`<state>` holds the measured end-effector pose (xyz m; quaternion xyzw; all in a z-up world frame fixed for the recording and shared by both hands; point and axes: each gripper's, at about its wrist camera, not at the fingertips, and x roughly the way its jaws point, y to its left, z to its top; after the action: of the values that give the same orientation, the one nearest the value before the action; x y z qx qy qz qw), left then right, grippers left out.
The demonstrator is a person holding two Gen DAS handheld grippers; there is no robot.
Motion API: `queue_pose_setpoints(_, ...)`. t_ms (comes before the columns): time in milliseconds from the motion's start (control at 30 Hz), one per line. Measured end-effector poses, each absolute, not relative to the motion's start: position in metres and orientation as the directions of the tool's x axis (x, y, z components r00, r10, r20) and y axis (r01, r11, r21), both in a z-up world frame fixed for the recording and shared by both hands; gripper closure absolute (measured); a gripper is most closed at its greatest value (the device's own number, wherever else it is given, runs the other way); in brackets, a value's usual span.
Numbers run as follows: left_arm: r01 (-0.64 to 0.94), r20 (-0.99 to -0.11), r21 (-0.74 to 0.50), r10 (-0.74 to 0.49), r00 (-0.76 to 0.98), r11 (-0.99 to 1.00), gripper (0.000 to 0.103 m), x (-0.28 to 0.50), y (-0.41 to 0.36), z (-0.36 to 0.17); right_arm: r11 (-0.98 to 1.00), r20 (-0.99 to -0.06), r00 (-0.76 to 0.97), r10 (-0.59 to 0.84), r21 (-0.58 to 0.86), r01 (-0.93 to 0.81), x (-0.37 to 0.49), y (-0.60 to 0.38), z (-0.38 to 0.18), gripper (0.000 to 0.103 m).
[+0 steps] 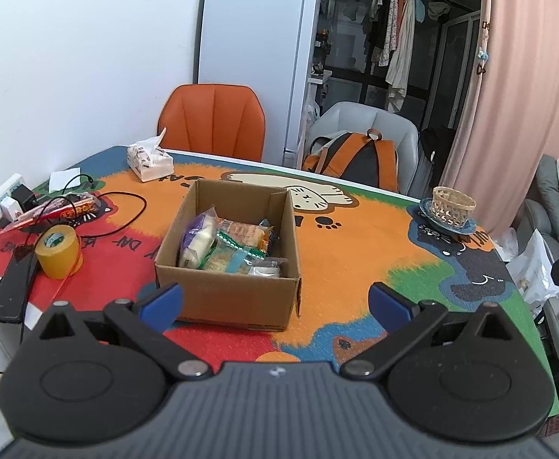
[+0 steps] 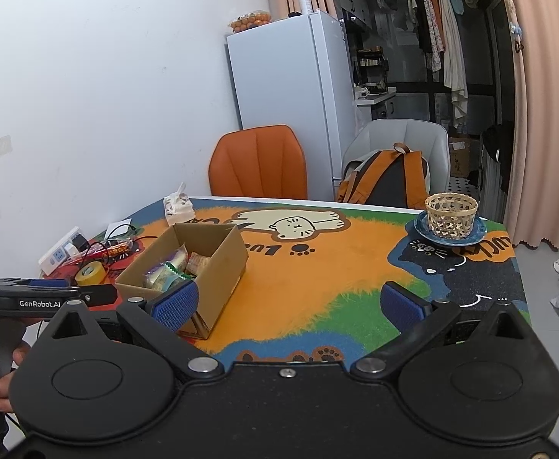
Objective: Organize snacks
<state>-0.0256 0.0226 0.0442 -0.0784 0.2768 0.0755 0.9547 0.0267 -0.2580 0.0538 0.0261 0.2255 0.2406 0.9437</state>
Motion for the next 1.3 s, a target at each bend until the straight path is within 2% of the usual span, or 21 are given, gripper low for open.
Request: queue_pose_setpoints(1300, -0.185, -0.543, -0.106, 0.099, 0.834, 0.977, 0.0, -0.0272, 0.0207, 0.0426, 0.879, -0.418, 0.777, 0.47, 0.136, -0.457, 0.0253, -0.2552, 0.0538, 0.0)
